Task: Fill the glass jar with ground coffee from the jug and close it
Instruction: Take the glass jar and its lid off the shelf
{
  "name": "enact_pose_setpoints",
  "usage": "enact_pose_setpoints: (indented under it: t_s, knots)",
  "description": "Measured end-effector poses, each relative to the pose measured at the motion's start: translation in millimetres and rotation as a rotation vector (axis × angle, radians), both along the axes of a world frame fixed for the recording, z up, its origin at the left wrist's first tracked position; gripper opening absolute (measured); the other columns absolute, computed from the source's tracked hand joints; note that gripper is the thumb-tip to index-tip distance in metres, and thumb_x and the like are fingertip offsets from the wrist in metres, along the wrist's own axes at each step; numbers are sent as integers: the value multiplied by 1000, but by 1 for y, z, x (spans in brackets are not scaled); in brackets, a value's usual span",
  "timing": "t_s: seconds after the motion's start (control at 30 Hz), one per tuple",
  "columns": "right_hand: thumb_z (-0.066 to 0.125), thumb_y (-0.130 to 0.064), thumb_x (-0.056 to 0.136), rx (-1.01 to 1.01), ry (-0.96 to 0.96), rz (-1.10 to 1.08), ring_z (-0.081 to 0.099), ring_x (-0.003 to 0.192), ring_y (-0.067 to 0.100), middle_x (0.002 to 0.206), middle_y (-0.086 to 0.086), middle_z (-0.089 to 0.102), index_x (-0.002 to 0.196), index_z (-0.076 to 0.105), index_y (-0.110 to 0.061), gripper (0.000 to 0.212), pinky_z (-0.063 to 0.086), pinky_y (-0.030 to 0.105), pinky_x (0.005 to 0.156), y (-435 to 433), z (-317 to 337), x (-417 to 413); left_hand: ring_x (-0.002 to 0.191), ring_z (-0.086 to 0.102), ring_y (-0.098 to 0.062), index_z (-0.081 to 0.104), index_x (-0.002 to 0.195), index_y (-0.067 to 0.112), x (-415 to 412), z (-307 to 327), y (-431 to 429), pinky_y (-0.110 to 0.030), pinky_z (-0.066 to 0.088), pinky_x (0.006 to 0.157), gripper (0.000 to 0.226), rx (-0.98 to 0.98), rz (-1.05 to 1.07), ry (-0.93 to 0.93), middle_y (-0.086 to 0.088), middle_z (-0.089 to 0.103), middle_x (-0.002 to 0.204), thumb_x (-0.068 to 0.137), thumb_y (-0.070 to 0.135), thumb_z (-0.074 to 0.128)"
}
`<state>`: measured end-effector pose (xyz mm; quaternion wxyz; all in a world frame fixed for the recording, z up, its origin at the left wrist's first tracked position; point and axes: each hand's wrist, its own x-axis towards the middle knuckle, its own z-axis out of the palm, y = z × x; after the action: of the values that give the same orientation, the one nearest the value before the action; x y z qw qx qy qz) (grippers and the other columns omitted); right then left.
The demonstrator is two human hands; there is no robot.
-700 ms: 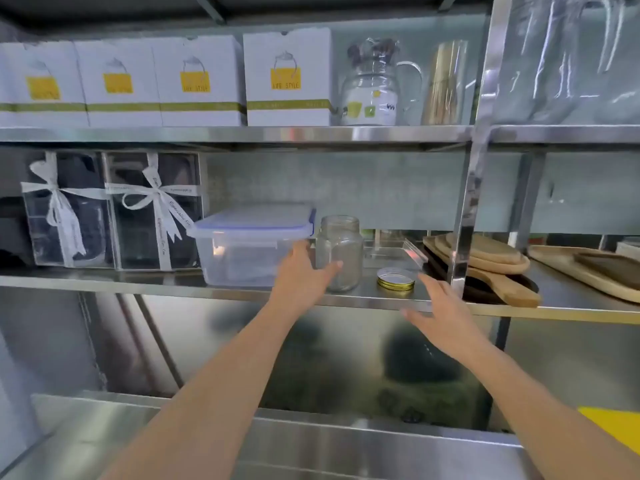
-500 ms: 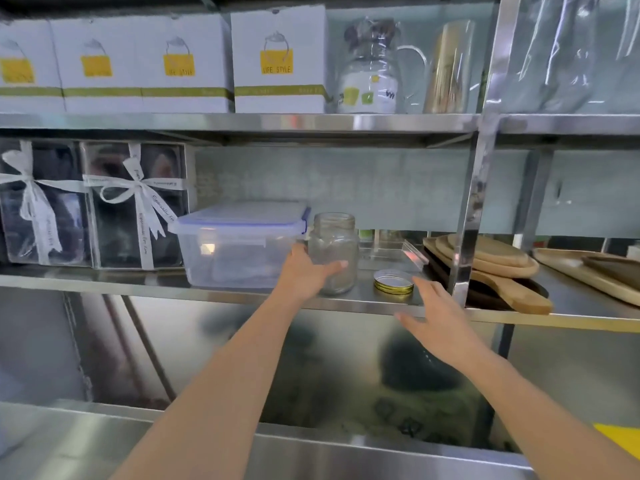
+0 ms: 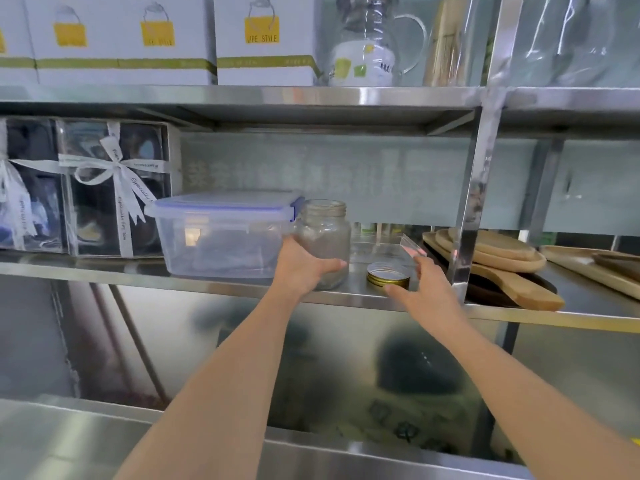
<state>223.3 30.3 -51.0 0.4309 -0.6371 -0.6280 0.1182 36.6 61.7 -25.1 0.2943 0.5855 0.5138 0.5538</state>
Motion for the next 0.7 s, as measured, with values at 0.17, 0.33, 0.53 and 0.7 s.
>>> enact_pose_setpoints:
  t_s: [0.17, 0.33, 0.53, 0.7]
  knots:
    - [74, -44, 74, -57, -9, -64, 46, 122, 32, 139, 12, 45, 139, 25, -11, 88, 41, 43, 98, 21, 4, -8, 77, 49, -4, 41, 108, 11, -5, -11, -29, -15, 37, 59, 70, 79, 71, 21, 6, 49, 90, 57, 24, 88]
    - [68, -51, 76, -135, -140, -176, 51, 117, 34, 129, 15, 54, 136, 20, -5, 89, 38, 42, 93, 31, 10, -19, 81, 50, -7, 40, 103, 15, -14, -19, -63, -12, 41, 60, 67, 117, 74, -27, -1, 51, 97, 57, 24, 88]
    - [72, -38, 76, -97, -3, -131, 52, 107, 29, 128, 14, 54, 135, 26, -8, 80, 42, 44, 95, 24, 15, -18, 88, 55, -11, 41, 102, 20, -29, -32, -95, -14, 41, 62, 67, 102, 19, -7, -4, 56, 105, 55, 23, 89]
    - [79, -33, 68, 11, 135, 16, 46, 116, 26, 130, 6, 47, 134, 30, -19, 83, 43, 44, 98, -38, -10, -18, 86, 58, -7, 47, 115, 7, -46, -34, -121, -7, 48, 62, 73, 91, -23, -94, -7, 60, 108, 55, 11, 88]
